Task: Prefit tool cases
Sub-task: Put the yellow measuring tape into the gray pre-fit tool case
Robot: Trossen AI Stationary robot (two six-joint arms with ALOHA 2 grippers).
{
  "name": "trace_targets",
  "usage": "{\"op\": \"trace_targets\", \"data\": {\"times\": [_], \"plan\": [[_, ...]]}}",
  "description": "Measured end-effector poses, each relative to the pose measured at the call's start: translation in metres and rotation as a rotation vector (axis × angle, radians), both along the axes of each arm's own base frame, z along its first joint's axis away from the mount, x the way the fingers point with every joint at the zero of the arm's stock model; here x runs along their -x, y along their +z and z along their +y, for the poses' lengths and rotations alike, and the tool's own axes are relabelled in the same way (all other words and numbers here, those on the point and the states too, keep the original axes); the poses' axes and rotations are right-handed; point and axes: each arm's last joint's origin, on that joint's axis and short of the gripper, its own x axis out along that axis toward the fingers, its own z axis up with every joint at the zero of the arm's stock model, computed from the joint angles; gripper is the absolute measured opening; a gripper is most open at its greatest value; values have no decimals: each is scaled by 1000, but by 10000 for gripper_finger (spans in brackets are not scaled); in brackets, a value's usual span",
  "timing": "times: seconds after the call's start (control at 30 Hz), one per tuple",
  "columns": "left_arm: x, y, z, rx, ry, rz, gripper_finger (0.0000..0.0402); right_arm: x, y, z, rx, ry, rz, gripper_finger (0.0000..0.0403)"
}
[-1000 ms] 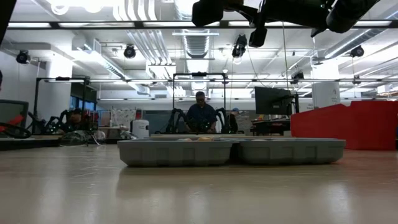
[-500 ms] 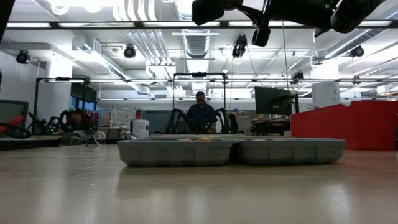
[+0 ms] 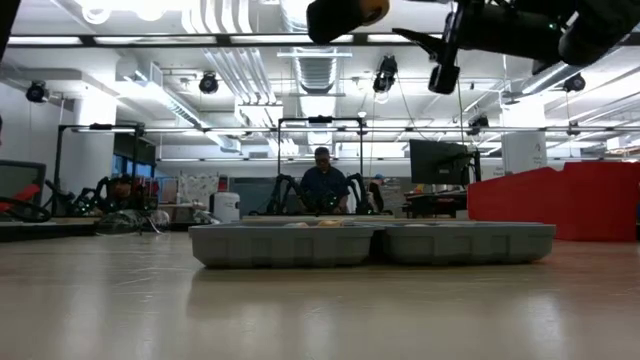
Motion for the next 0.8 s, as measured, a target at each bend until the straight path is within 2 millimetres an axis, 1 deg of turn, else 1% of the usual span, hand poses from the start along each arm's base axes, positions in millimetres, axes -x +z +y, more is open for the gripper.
{"op": "trace_targets", "data": {"times": [0.23,0.37,0.53,0.63,0.8], "plan": [[7,-10,-22,115,-33,-109,81,23,-14,-2,6,-47,3,167],[13,-17,-33,197,-42,-189,81,37,-27,-3,4,-79,13,169],[18,-19,-46,300,-53,-320,81,51,-45,-1,-8,-102,36,171],[20,-20,-51,363,-59,-395,81,58,-55,2,-20,-118,48,168],[23,-27,-54,516,-61,-502,81,65,-60,4,20,-132,37,162]]}}
